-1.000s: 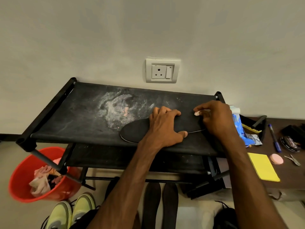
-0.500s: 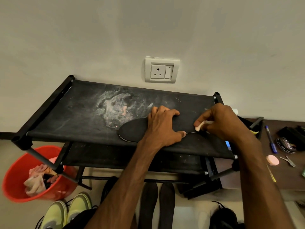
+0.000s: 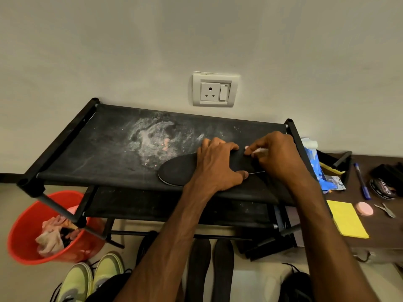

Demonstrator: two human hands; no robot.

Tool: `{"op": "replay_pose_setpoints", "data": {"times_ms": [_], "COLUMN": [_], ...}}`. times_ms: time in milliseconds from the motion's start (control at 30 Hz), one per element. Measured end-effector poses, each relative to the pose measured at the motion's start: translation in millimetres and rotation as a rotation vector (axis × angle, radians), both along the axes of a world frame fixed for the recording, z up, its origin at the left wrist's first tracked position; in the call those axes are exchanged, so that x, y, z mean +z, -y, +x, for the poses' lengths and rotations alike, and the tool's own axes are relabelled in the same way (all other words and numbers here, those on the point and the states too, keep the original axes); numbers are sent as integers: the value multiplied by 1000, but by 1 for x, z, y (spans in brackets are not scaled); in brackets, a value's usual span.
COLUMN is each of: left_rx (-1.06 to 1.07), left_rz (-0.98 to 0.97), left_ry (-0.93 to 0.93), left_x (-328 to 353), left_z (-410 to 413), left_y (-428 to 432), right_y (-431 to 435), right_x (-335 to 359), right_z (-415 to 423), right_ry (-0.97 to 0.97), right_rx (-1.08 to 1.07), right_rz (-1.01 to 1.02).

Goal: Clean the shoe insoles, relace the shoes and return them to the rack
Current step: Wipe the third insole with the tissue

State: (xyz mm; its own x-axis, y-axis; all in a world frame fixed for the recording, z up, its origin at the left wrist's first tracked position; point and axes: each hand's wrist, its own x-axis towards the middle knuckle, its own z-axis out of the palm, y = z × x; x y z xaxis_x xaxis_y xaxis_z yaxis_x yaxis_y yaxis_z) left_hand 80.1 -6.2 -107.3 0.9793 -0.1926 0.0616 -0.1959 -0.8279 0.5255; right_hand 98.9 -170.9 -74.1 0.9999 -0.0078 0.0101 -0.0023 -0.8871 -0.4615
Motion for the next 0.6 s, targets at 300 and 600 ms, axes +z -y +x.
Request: {"op": "replay_pose_setpoints", "data": {"times_ms": [300, 600], "left_rx": [-2, 11], "left_rz": [-9, -82], "left_ry": [-4, -46], "left_x": [0, -3], "left_z": [0, 3], "left_y": [1, -1], "right_y": [5, -21], "right_x": [10, -5], "right_z": [-21, -14], "right_ry": [-9, 154], "right_rx": [81, 93], "right_rz": [128, 41]}}
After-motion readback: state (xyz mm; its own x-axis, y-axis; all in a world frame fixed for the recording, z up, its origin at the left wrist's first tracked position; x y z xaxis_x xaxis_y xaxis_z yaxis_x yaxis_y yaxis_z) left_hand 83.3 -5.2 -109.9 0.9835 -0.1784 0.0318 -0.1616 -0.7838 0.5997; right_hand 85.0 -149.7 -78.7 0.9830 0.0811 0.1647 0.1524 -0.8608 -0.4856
